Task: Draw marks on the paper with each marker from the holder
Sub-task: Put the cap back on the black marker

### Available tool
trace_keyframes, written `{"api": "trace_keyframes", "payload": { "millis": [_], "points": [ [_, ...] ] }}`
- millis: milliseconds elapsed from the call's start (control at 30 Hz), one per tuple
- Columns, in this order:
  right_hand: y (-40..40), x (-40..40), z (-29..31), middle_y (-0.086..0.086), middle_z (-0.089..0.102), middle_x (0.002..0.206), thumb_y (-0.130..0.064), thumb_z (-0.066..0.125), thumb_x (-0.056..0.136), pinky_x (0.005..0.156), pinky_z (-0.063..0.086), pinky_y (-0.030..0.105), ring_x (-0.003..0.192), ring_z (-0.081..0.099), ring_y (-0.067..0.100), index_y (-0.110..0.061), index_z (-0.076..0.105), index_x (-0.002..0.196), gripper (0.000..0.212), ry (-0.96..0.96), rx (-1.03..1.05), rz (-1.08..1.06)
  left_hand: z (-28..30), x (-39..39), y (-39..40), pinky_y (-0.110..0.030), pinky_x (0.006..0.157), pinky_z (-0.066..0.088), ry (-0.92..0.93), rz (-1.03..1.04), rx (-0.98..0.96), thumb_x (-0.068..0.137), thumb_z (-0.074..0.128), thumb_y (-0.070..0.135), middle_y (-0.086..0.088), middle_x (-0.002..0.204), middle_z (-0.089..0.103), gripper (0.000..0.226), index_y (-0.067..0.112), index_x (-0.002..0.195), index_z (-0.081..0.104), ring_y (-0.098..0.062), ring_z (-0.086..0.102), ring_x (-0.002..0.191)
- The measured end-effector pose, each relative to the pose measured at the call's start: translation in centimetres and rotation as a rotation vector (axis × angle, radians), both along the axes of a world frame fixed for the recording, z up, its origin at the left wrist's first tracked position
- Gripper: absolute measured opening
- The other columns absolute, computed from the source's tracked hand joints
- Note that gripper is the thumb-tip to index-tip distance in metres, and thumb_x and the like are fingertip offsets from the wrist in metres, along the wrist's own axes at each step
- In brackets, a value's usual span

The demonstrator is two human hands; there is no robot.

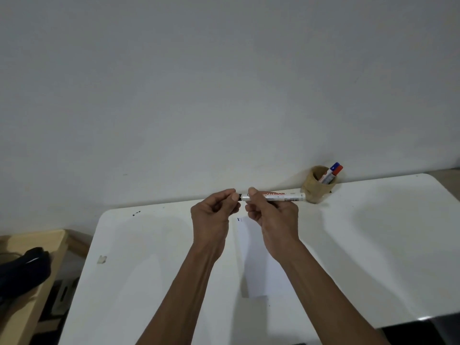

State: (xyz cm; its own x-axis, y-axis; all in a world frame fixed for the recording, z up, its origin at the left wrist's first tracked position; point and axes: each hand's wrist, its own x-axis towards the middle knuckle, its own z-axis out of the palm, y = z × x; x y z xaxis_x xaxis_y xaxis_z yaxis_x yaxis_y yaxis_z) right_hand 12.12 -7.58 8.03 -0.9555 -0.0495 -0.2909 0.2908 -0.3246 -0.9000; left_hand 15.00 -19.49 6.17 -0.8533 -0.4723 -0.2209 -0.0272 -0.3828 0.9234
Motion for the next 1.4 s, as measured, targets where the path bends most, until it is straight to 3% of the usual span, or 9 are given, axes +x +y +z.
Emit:
{"api": "trace_keyframes", "payload": {
  "millis": [200,433,567,700,800,900,1133,1267,1400],
  "points": [
    [3.6,-1.2,0.2,0.003,0.075,0.096,-0.017,0.082,0.083,0.070,0.055,0.033,0.085,0.070,0.019,-0.017,0.069,0.110,0.029,-0.145,-0.143,-0.057,-0.8,-1.6,1.1,-0.036,0.083,0.055,-0.021,0.004,-0.038,0.086,0.072,0.005,-0.005,0.078,0.074,0.011,0.010,0.095,0.075,-0.017,0.064,0.069],
    [10.2,-4.9,-0.1,0.000,0.070,0.078,-0.018,0.087,0.079,0.060,0.045,0.007,0.061,0.059,-0.004,-0.011,0.076,0.099,0.024,0.309,0.691,0.151,1.1,-6.0,4.5,-0.036,0.081,0.057,0.019,-0.088,-0.263,0.088,0.071,0.006,-0.007,0.080,0.074,0.013,0.007,0.101,0.074,-0.012,0.063,0.066],
    [12.7,-6.8,-1.4,-0.004,0.072,0.084,-0.024,0.079,0.086,0.072,0.056,0.026,0.074,0.067,0.010,-0.021,0.074,0.114,0.028,0.494,0.947,0.244,2.0,-9.0,8.2,-0.029,0.079,0.056,0.041,-0.160,-0.467,0.087,0.073,0.011,0.001,0.083,0.078,0.015,0.014,0.101,0.077,-0.005,0.069,0.073],
    [15.2,-8.9,-1.9,-0.012,0.064,0.090,-0.015,0.067,0.095,0.063,0.061,0.036,0.073,0.070,0.012,-0.035,0.050,0.137,0.049,0.502,0.914,0.246,1.8,-11.7,11.8,-0.029,0.081,0.057,0.027,-0.230,-0.583,0.086,0.075,0.028,0.009,0.090,0.077,0.023,0.022,0.109,0.076,-0.002,0.070,0.087],
    [17.5,-11.1,-1.4,-0.009,0.067,0.077,-0.021,0.056,0.102,0.058,0.057,0.023,0.060,0.069,0.006,-0.046,0.035,0.144,0.052,0.477,0.797,0.027,0.3,-13.2,14.0,-0.037,0.088,0.059,-0.043,-0.205,-0.550,0.089,0.071,0.033,0.010,0.098,0.075,0.028,0.024,0.115,0.072,-0.004,0.069,0.094],
    [20.4,-13.7,-1.4,-0.014,0.067,0.084,-0.011,0.066,0.095,0.068,0.060,0.027,0.070,0.073,0.007,-0.044,0.025,0.153,0.078,0.461,0.769,-0.134,-1.7,-14.3,16.2,-0.020,0.081,0.054,-0.144,-0.229,-0.671,0.085,0.076,0.023,0.002,0.106,0.072,0.042,0.016,0.124,0.064,-0.003,0.067,0.090],
    [22.4,-17.6,-3.8,-0.003,0.067,0.099,-0.006,0.072,0.091,0.073,0.060,0.018,0.077,0.070,-0.008,-0.040,0.032,0.147,0.077,0.418,0.723,-0.227,-5.6,-16.9,20.3,-0.031,0.097,0.046,-0.324,-0.344,-0.788,0.076,0.085,0.021,-0.006,0.139,0.057,0.079,0.014,0.142,0.043,-0.023,0.058,0.121],
    [21.9,-18.3,-5.3,-0.007,0.068,0.098,-0.008,0.070,0.093,0.074,0.058,0.018,0.080,0.070,-0.004,-0.041,0.035,0.142,0.069,0.422,0.719,-0.216,-6.6,-18.0,21.2,-0.045,0.109,0.045,-0.372,-0.337,-0.802,0.073,0.086,0.023,-0.008,0.144,0.053,0.087,0.014,0.145,0.039,-0.029,0.053,0.129],
    [21.5,-18.7,-6.5,-0.008,0.066,0.093,-0.001,0.068,0.093,0.073,0.045,-0.001,0.083,0.066,-0.006,-0.036,0.040,0.142,0.066,0.417,0.707,-0.152,-7.1,-18.6,21.5,-0.041,0.105,0.046,-0.381,-0.328,-0.807,0.074,0.086,0.027,-0.006,0.139,0.057,0.079,0.014,0.140,0.044,-0.028,0.056,0.125]
  ]
}}
